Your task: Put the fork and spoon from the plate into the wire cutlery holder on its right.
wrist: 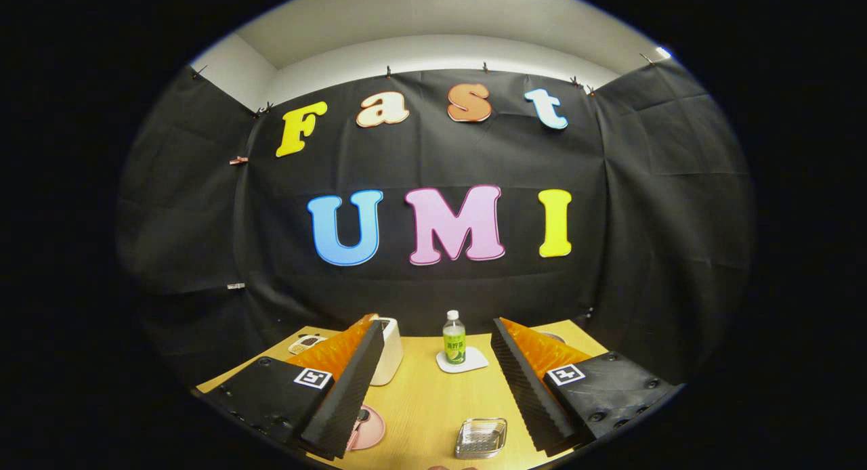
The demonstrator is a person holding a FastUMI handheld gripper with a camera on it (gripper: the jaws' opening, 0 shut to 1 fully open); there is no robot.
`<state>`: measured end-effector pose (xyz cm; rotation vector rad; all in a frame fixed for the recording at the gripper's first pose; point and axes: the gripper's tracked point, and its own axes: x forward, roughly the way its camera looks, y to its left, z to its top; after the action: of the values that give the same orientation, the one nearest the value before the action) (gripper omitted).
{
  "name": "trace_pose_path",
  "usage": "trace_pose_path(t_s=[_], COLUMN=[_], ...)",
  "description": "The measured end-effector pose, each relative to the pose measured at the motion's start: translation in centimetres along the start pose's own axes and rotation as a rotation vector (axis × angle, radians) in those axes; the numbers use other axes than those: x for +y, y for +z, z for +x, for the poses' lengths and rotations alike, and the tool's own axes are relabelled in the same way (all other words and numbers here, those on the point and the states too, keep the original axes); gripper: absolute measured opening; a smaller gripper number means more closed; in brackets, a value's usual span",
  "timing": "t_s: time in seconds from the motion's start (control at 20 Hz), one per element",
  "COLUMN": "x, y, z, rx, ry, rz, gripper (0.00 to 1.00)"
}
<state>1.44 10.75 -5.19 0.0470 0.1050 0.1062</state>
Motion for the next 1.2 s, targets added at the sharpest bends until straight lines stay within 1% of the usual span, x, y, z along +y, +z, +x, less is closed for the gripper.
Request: trace_pose_path(t_s=[0.2, 0.35, 0.5, 0.6, 0.8, 1.0, 1.2], x=[3.5, 6.6, 9.0, 10.0, 12.0, 12.6, 13.0], y=[-3.6, -7.4, -11.3, -13.7, -20.0, -26.2, -30.2], z=[1.3, 2.1, 2.8, 3.4, 3.7, 3.7, 3.8], rx=[0.118, 0.246, 0.360, 0.421, 0.596, 0.762, 0.868], ry=[0.081, 0.149, 0.199, 0.216, 0.253, 0.250, 0.250], rz=[0.018, 0.024, -0.005, -0.034, -0.082, -0.121, -0.156], gripper=[0.99, 0.99, 0.99, 0.99, 0.99, 1.00, 1.00])
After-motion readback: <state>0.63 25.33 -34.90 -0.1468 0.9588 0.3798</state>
